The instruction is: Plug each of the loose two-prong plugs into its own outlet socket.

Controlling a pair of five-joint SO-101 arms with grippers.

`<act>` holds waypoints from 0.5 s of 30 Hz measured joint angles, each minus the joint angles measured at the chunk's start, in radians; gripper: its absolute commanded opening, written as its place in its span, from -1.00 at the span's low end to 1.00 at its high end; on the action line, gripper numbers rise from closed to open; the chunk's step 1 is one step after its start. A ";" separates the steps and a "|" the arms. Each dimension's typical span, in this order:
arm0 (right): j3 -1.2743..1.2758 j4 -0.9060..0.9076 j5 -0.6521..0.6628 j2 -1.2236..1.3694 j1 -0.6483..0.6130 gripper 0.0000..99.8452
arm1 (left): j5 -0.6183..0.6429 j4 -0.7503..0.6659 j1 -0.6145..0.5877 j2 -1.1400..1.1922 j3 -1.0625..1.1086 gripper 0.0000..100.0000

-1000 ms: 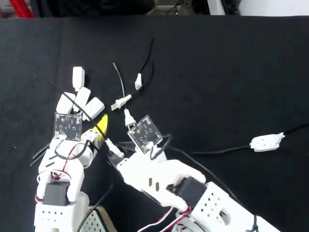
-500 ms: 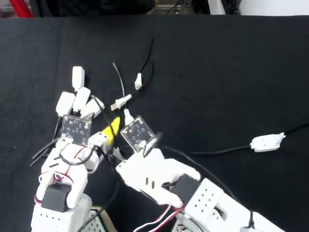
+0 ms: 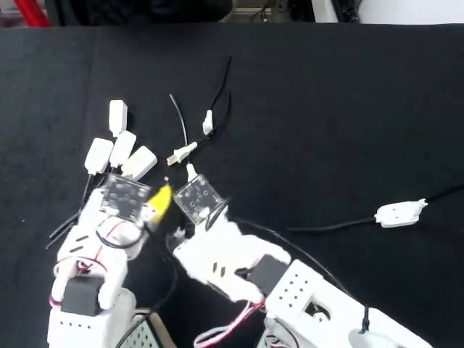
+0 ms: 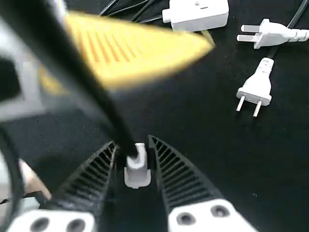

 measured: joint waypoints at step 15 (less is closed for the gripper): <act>-0.219 -0.043 -0.158 0.000 0.167 -0.98 | -0.074 0.081 -0.049 0.000 0.121 -0.49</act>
